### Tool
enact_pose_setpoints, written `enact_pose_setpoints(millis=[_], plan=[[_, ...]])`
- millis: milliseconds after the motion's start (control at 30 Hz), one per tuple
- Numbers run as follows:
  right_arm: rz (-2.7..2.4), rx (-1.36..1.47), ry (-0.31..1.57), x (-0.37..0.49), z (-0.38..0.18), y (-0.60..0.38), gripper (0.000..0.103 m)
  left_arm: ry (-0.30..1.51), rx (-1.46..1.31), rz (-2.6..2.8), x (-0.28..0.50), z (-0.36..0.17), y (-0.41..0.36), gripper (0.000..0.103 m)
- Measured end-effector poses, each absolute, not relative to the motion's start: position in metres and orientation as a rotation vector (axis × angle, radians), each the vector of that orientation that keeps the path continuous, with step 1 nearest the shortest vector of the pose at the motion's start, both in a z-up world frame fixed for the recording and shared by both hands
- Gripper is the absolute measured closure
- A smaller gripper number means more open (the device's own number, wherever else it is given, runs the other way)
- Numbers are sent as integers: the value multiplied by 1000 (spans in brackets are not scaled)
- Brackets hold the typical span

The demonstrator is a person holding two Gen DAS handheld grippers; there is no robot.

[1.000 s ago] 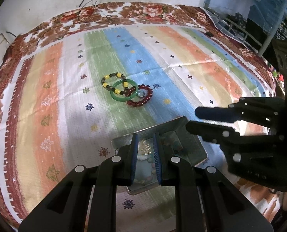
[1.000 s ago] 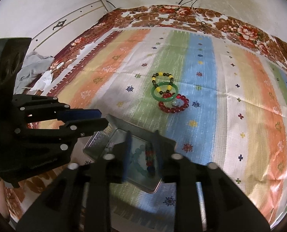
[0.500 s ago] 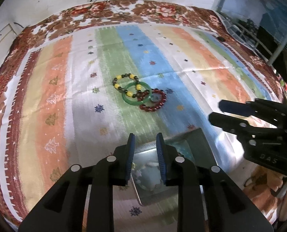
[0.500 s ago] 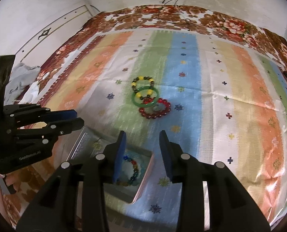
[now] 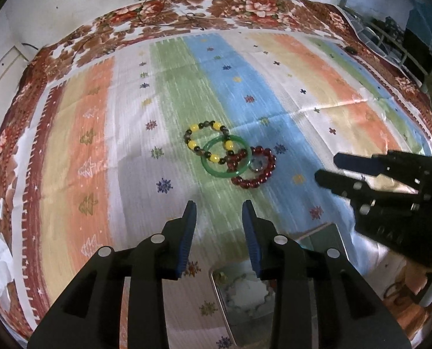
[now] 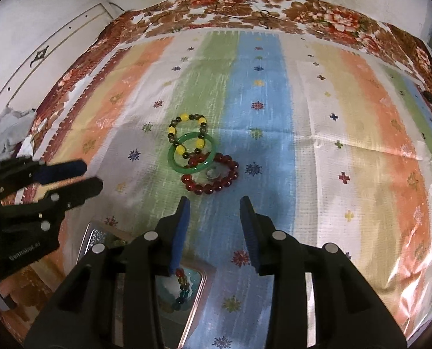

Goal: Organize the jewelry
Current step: 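Move both open tools to the remaining bracelet pile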

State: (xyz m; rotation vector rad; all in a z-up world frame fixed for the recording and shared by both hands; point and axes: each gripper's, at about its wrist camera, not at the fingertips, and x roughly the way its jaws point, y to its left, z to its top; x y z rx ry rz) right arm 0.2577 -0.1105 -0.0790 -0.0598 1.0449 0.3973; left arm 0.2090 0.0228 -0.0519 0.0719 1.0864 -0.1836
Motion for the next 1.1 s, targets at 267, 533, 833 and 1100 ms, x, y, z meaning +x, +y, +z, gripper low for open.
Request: enact_pose_setpoints(millis=[267, 533, 833, 1100], plan=[[394, -60, 1051, 264, -80, -108, 66, 1120, 92, -181, 226, -61, 19, 71], [385, -69, 1074, 277, -86, -105, 66, 1136, 84, -165, 241, -65, 23, 70], [366, -79, 1118, 296, -102, -105, 66, 1171, 100, -151, 262, -79, 25, 67], [359, -90, 1161, 312, -120, -102, 66, 1185, 46, -77, 283, -89, 41, 67]])
